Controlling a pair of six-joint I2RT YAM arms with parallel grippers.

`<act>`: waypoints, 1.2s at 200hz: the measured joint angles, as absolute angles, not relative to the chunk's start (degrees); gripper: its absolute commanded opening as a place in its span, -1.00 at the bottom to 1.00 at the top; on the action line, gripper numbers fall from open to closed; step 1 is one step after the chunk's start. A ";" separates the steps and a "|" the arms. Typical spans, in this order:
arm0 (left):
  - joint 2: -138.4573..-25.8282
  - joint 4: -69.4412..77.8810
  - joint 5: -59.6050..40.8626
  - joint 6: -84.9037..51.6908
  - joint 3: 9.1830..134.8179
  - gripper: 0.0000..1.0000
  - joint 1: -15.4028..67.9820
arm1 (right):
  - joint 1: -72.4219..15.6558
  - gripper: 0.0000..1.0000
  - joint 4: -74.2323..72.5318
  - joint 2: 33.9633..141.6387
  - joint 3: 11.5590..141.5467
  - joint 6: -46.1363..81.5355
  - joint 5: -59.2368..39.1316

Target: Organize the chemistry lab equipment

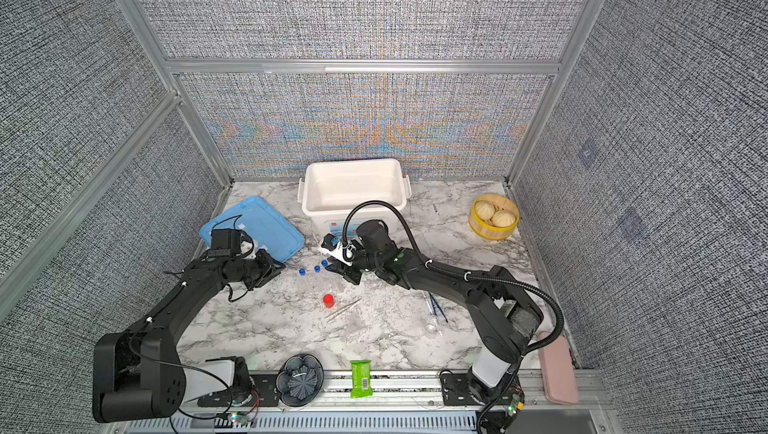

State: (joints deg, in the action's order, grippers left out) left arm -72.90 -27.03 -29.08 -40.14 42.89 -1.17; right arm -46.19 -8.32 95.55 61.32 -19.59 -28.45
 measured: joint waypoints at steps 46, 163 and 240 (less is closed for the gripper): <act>-73.06 -27.22 -29.12 -40.14 42.96 -0.48 -1.17 | -46.24 -0.22 -9.63 97.51 62.41 -20.16 -32.23; -73.06 -27.07 -29.74 -40.53 42.30 -0.49 -1.17 | -44.31 -0.75 -9.21 99.04 64.40 -20.86 -36.93; -73.93 -27.00 -29.78 -40.51 42.50 -0.49 -1.17 | -43.44 -0.75 -10.07 96.14 60.55 -20.38 -37.39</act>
State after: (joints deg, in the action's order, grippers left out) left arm -73.93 -27.00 -29.78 -40.51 42.50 -1.17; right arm -43.44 -10.07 96.14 60.55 -20.38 -37.39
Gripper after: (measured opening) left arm 0.255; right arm 0.127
